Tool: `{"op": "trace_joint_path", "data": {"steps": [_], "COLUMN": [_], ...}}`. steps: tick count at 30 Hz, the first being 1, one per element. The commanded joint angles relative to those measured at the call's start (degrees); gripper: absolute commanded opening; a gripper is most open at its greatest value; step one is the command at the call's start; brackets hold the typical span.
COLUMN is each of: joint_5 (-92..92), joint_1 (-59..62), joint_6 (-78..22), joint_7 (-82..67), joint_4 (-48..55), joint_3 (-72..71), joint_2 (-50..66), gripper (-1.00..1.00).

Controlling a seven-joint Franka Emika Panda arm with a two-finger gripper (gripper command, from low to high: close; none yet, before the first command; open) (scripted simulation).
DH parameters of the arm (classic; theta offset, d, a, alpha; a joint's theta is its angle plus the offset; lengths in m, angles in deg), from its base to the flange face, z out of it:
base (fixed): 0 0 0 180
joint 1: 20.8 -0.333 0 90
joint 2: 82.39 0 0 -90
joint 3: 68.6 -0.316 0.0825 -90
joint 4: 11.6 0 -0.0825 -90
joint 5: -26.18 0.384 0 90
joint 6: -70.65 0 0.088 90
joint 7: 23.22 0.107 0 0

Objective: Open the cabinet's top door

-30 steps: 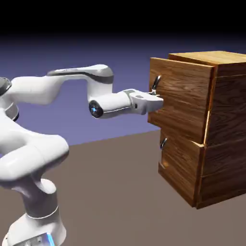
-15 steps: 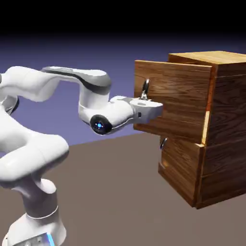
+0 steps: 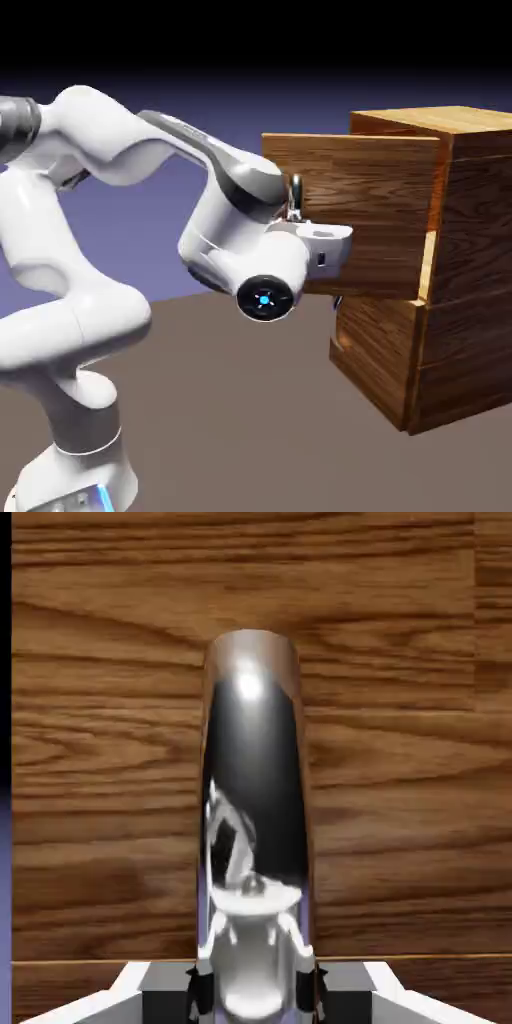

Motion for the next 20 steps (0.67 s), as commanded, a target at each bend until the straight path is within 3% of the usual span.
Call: {"op": "trace_joint_path", "data": {"steps": [1, 18, 19, 20], "joint_5": [-2.19, -32.66, -32.66, -32.66], "joint_1": [0.96, 7.06, 7.06, 7.06], "joint_6": [-0.98, -8.27, -8.27, -8.27], "joint_7": [-1.19, -10.42, -10.42, -10.42], "joint_4": [1.45, 29.74, 29.74, 29.74], "joint_3": [0.0, -3.28, -3.28, -3.28], "joint_2": [2.08, 36.22, 36.22, 36.22], "gripper": [-1.0, -1.0, 1.0, 1.0]}}
